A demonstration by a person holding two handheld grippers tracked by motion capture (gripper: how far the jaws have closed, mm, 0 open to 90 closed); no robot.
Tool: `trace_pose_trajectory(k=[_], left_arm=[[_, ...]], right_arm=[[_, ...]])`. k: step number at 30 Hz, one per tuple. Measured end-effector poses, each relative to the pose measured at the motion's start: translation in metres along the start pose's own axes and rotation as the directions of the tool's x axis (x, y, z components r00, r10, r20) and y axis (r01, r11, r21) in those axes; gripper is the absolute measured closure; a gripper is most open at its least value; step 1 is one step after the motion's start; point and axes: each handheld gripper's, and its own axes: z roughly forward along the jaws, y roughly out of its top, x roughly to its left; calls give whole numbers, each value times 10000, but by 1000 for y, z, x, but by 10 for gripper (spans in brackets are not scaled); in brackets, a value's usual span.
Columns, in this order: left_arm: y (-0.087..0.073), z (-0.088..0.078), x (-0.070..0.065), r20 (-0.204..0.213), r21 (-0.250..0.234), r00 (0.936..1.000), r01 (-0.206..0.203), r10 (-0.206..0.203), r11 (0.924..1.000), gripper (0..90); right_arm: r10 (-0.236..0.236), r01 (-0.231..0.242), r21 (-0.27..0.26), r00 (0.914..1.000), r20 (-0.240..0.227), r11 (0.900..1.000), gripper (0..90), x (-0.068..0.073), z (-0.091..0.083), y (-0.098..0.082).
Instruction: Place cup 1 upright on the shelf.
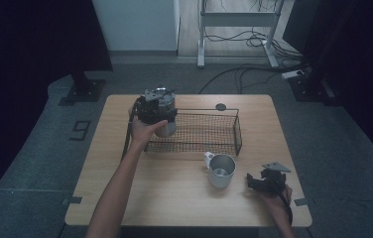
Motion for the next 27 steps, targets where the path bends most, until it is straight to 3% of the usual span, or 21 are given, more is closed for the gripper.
trace_pose_trajectory(k=[27], left_arm=[[-24,23,4,-13,653,9997,261,-261,9975,41]], right_arm=[[-1,1,-5,10000,11,10000,124,0,0,0]])
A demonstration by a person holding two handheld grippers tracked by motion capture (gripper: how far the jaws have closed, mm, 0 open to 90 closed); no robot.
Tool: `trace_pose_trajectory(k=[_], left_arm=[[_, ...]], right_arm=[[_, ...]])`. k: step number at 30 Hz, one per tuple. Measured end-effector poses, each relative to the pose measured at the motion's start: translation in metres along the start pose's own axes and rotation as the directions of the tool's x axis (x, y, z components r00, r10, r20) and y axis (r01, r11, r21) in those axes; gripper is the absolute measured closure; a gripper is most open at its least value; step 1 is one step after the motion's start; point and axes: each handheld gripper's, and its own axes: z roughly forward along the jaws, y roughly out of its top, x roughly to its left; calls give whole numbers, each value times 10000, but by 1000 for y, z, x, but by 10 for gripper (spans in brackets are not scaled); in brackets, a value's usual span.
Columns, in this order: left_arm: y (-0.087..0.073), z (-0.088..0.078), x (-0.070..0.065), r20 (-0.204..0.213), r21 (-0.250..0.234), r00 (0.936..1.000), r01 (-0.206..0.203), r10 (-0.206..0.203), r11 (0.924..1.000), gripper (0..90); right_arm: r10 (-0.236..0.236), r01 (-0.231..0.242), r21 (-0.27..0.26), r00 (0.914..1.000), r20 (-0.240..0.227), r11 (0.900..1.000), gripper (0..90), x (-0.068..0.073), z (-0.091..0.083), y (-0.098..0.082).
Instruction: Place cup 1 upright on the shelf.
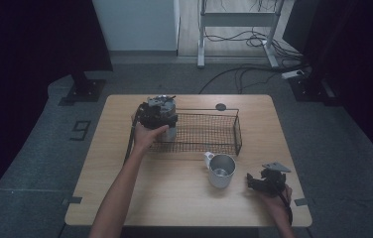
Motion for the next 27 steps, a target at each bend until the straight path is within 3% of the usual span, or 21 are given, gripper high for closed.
trace_pose_trajectory(k=[27], left_arm=[[-15,17,-4,-33,391,9999,116,-115,9992,41]], right_arm=[[2,-2,-14,10000,-10,10000,125,0,0,0]])
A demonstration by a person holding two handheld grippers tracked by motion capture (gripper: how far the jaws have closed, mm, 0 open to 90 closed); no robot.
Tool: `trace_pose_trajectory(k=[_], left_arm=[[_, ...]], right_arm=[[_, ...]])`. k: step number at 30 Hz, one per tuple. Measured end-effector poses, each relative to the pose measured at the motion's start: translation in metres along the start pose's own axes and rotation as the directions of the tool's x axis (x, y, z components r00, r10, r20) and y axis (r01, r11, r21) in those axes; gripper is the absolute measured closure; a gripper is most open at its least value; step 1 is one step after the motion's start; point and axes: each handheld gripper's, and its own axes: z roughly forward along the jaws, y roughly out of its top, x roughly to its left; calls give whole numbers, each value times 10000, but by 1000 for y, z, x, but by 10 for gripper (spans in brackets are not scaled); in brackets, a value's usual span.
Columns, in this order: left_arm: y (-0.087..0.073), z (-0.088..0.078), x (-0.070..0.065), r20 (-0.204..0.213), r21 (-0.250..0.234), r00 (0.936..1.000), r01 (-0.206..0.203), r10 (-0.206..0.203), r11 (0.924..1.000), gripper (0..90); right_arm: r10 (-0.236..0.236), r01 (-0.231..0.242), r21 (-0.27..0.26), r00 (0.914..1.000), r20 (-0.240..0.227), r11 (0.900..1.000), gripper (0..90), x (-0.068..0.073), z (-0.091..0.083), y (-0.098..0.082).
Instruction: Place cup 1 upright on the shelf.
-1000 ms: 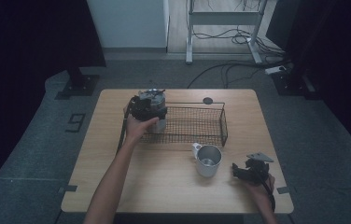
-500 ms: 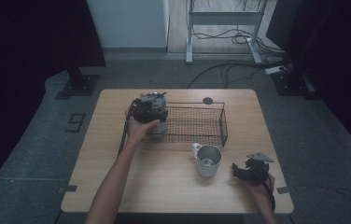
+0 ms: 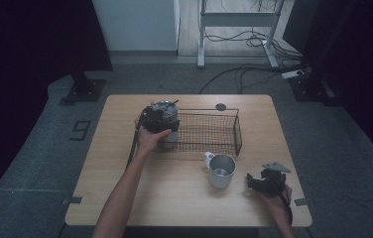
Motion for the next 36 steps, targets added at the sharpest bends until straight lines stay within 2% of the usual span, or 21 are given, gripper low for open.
trace_pose_trajectory(k=[18,29,36], left_arm=[[-5,8,-6,-112,204,9999,-114,117,9997,41],[-8,7,-6,-66,207,10000,-43,45,9998,40],[-13,1,-9,-78,399,9995,-314,318,9987,39]], right_arm=[[-7,7,12,10000,9,10000,126,0,0,0],[-1,1,2,10000,-7,10000,126,0,0,0],[-17,17,-10,10000,6,10000,128,0,0,0]])
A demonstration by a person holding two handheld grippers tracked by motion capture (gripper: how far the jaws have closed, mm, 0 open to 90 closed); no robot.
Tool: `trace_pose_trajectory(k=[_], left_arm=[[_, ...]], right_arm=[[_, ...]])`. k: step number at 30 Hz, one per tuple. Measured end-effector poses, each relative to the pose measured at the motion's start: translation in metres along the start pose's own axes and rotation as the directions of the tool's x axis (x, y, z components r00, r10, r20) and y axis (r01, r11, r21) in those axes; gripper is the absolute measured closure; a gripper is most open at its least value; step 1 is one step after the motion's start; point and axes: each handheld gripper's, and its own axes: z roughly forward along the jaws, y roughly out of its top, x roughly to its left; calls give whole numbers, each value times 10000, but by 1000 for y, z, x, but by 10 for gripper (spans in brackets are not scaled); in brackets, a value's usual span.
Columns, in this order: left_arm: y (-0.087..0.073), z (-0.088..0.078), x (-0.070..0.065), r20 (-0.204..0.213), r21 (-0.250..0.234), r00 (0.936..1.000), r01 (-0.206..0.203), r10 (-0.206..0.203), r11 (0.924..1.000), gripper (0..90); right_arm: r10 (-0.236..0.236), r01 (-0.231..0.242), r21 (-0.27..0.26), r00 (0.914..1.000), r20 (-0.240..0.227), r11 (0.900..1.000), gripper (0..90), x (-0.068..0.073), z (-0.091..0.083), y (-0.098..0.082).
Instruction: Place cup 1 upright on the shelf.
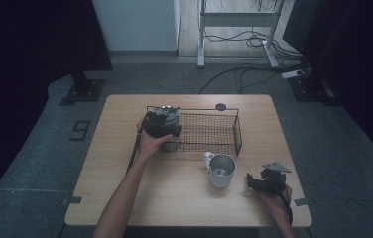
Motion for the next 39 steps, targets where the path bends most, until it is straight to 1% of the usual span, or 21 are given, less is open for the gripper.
trace_pose_trajectory(k=[8,13,19,20,21,22,23,27,31,32,34,35,36,39], left_arm=[[-3,-3,0,-16,6,10000,3,-3,10000,39],[-3,-4,1,49,42,10000,37,-37,10000,36],[-4,-5,1,153,-19,9997,209,-209,9998,18],[-3,-6,2,293,-98,9990,334,-331,9994,8],[-2,-10,3,400,-283,9983,436,-425,9986,5],[-2,-10,3,400,-283,9983,436,-425,9986,3],[0,-13,3,441,-397,9982,430,-412,9983,2],[0,-17,3,459,-421,9980,460,-440,9981,2],[0,-27,2,485,-654,9981,424,-392,9970,0],[0,-27,2,485,-654,9981,424,-392,9970,0],[-1,-34,3,465,-808,9982,423,-387,9958,0],[-1,-34,3,465,-808,9982,423,-387,9958,0],[-1,-39,3,489,-873,9981,408,-367,9953,0],[-3,-45,2,539,-911,9978,434,-386,9949,0]], right_arm=[[-1,1,0,10000,0,10000,128,0,0,0],[-5,5,-1,10000,-3,10000,129,0,0,0],[-2,2,-1,10000,-6,10000,129,0,0,0],[-3,3,-2,10000,-5,10000,129,0,0,0],[-3,3,0,10000,-6,10000,129,0,0,0],[-3,3,0,10000,-6,10000,129,0,0,0],[-3,3,-1,10000,-6,10000,129,0,0,0],[-5,5,-2,10000,-6,10000,130,0,0,0],[-6,6,-1,10000,-6,10000,130,0,0,0],[-7,7,0,10000,-5,10000,130,0,0,0],[-6,6,-1,10000,-5,10000,130,0,0,0],[-5,5,-1,10000,-6,10000,129,0,0,0],[-5,5,0,10000,-6,10000,130,0,0,0],[-13,13,16,10000,-5,10000,129,0,0,0]])
